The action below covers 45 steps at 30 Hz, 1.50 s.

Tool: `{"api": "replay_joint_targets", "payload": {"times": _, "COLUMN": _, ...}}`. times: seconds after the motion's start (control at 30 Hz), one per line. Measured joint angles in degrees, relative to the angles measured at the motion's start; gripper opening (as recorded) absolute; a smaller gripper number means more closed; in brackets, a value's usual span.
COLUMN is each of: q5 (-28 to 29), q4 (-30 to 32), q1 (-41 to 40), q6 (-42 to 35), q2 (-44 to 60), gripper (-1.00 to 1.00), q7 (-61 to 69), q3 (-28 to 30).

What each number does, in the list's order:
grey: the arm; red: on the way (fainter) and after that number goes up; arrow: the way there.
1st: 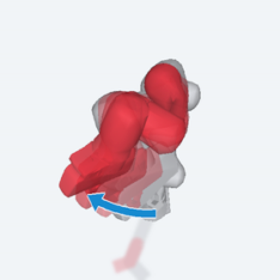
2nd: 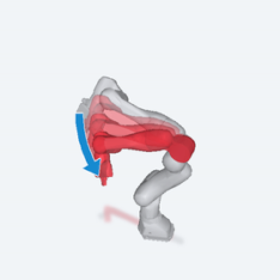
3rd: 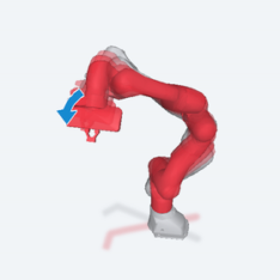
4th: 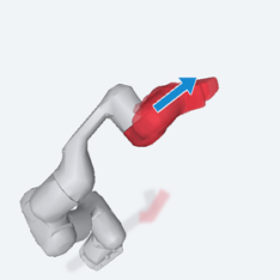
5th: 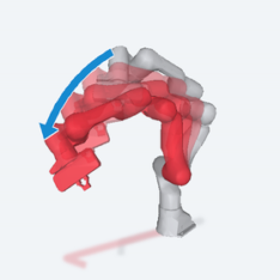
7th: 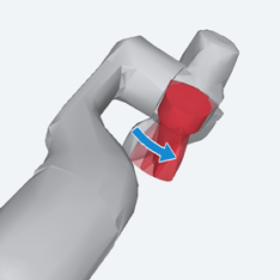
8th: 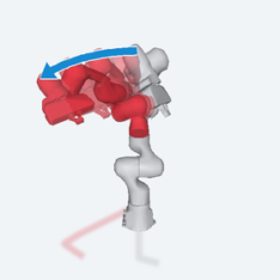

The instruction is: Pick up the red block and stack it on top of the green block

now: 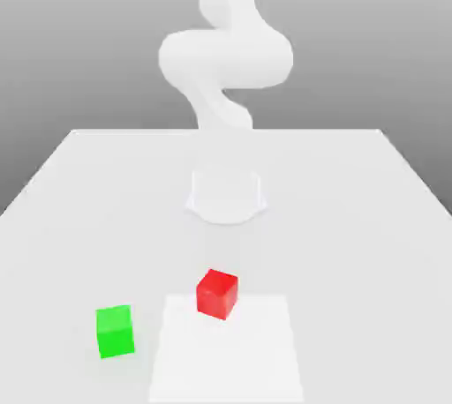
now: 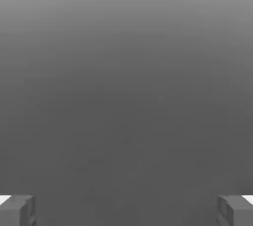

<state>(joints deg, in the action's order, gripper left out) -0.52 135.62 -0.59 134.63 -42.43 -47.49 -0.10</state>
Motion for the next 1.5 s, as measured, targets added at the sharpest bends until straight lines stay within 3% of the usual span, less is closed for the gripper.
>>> {"api": "replay_joint_targets", "payload": {"times": 0.53, "q5": -1.4, "q4": 30.15, "q1": -4.4, "q6": 23.47, "q2": 29.25, "gripper": 0.0, "q7": -15.78, "q3": -3.22}}
{"api": "replay_joint_targets", "payload": {"times": 0.77, "q5": 2.46, "q4": 31.56, "q1": -3.85, "q6": 40.04, "q2": 49.88, "gripper": 0.0, "q7": -20.95, "q3": -1.39}}
{"api": "replay_joint_targets", "payload": {"times": 0.8, "q5": 2.66, "q4": 31.34, "q1": -3.39, "q6": 41.57, "q2": 51.66, "gripper": -1.0, "q7": -21.14, "q3": -0.88}}
{"api": "replay_joint_targets", "payload": {"times": 1.03, "q5": 2.92, "q4": 31.31, "q1": -3.36, "q6": 41.88, "q2": 51.96, "gripper": -1.0, "q7": -21.36, "q3": -0.81}}
{"api": "replay_joint_targets", "payload": {"times": 1.3, "q5": 0.02, "q4": 33.35, "q1": -3.55, "q6": 28.94, "q2": 36.98, "gripper": -1.0, "q7": -19.45, "q3": -1.75}}
{"api": "replay_joint_targets", "payload": {"times": 1.5, "q5": 1.2, "q4": 25.64, "q1": -10.29, "q6": 22.39, "q2": 38.13, "gripper": -1.0, "q7": -33.82, "q3": 1.72}}
